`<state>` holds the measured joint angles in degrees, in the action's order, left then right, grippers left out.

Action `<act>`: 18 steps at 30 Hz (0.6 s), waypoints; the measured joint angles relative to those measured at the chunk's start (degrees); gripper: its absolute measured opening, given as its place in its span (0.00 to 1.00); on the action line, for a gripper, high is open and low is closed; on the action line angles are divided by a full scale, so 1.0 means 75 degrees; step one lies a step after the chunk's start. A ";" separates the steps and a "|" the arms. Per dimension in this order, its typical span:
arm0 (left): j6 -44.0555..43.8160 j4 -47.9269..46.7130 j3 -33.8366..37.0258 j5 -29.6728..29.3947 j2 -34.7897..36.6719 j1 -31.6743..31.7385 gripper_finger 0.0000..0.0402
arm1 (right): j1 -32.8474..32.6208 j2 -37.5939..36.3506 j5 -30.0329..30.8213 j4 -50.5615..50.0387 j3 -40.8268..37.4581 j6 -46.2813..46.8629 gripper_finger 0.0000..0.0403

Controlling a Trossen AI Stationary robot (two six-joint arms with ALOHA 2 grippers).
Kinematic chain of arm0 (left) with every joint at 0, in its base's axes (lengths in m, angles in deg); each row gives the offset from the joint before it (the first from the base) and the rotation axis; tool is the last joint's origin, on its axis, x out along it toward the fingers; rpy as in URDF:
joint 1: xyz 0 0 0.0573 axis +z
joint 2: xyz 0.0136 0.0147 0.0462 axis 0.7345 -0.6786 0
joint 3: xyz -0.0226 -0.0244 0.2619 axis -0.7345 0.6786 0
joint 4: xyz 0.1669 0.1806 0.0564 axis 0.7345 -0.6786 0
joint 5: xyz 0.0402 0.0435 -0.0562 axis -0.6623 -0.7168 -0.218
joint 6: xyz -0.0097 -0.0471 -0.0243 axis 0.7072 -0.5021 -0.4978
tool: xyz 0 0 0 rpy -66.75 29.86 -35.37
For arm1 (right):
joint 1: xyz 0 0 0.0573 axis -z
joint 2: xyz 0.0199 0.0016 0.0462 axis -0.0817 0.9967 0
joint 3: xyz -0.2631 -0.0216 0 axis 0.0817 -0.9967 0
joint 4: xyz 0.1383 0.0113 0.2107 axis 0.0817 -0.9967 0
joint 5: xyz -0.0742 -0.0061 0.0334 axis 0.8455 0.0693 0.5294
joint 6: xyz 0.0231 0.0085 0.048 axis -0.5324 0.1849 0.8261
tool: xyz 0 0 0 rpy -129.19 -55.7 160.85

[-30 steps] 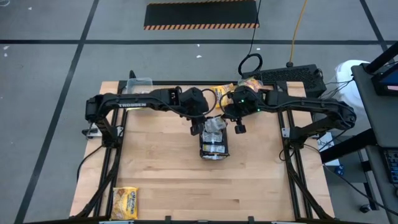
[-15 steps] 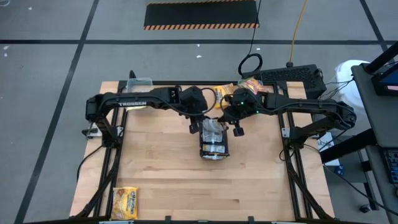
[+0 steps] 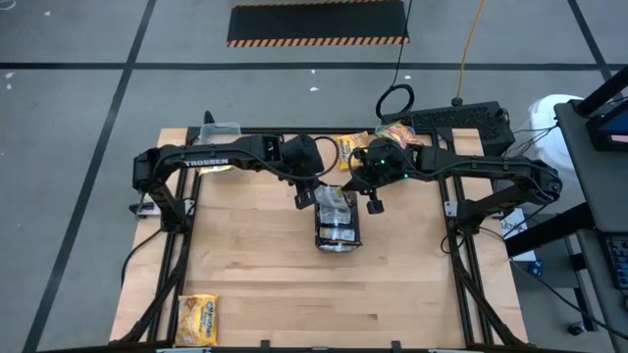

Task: Sort Maruchan noodles
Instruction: Put the black noodle pack into the black bin

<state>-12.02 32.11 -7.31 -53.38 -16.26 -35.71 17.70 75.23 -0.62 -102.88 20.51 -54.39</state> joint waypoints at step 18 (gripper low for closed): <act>-0.0397 -0.0142 0.0000 -0.0155 -0.0003 -0.0108 0.00 | 0.0000 0.0000 -0.0396 0.0200 -0.0412 0.0322 0.00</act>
<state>-15.00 31.05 -7.31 -54.55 -16.28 -36.52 17.70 75.23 -3.59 -101.37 17.41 -51.98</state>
